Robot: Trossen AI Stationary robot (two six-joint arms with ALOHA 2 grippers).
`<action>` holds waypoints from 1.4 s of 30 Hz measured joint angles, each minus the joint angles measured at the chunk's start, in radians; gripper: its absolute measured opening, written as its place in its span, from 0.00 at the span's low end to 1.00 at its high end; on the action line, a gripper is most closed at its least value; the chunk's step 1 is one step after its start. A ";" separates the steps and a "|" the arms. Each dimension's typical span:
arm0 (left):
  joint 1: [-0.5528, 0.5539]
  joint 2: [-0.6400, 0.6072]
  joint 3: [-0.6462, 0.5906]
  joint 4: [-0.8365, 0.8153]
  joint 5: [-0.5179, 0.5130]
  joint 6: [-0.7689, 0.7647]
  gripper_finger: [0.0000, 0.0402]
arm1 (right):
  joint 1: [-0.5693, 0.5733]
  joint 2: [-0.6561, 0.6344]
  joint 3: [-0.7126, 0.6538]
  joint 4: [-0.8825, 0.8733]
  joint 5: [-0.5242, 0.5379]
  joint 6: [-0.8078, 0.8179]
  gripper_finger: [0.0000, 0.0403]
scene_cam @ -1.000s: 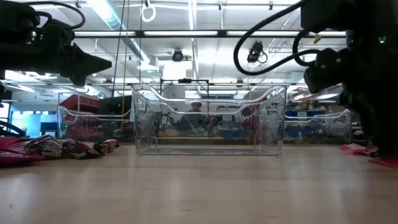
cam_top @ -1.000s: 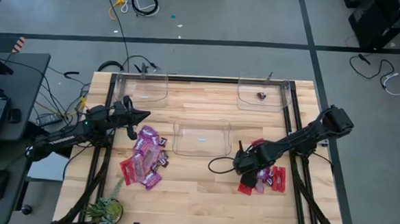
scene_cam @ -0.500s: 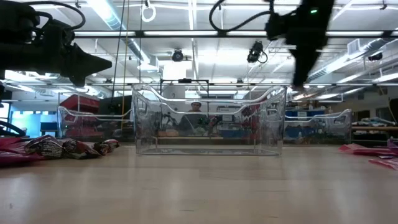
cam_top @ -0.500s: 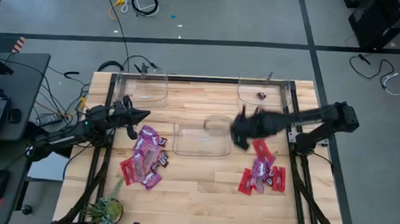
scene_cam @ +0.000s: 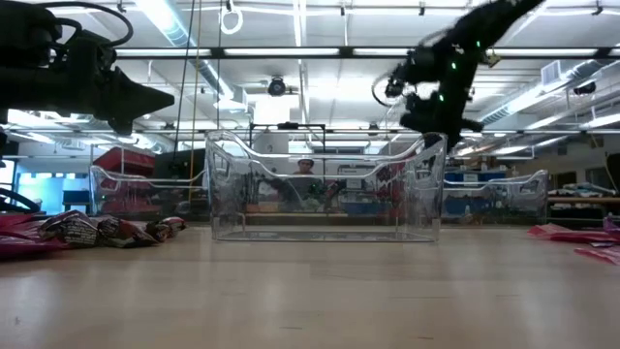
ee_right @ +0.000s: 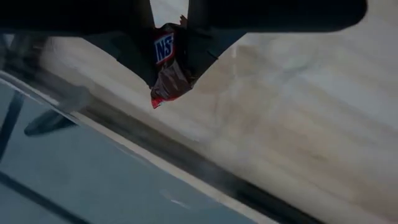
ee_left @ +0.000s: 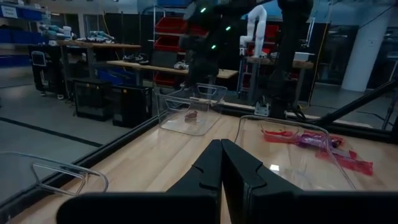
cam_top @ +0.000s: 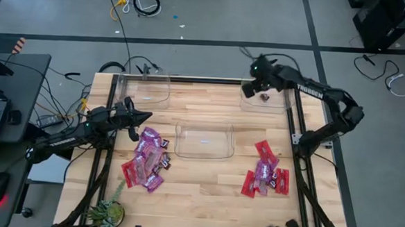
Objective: Sort candy
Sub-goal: Put the brown chocolate bar into the top right transparent bin
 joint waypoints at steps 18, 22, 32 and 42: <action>0.000 0.000 0.000 0.009 0.008 -0.018 0.02 | -0.084 0.195 -0.058 0.087 -0.082 -0.097 0.42; 0.000 0.000 0.000 0.009 0.003 -0.015 0.02 | -0.066 0.163 0.020 -0.052 -0.088 -0.163 0.54; 0.000 0.000 0.000 0.008 0.009 -0.013 0.02 | 0.236 -0.106 0.079 -0.360 -0.091 -0.070 0.27; 0.000 0.000 0.000 0.008 0.009 -0.012 0.02 | 0.772 -0.343 -0.118 -0.510 -0.293 0.464 0.08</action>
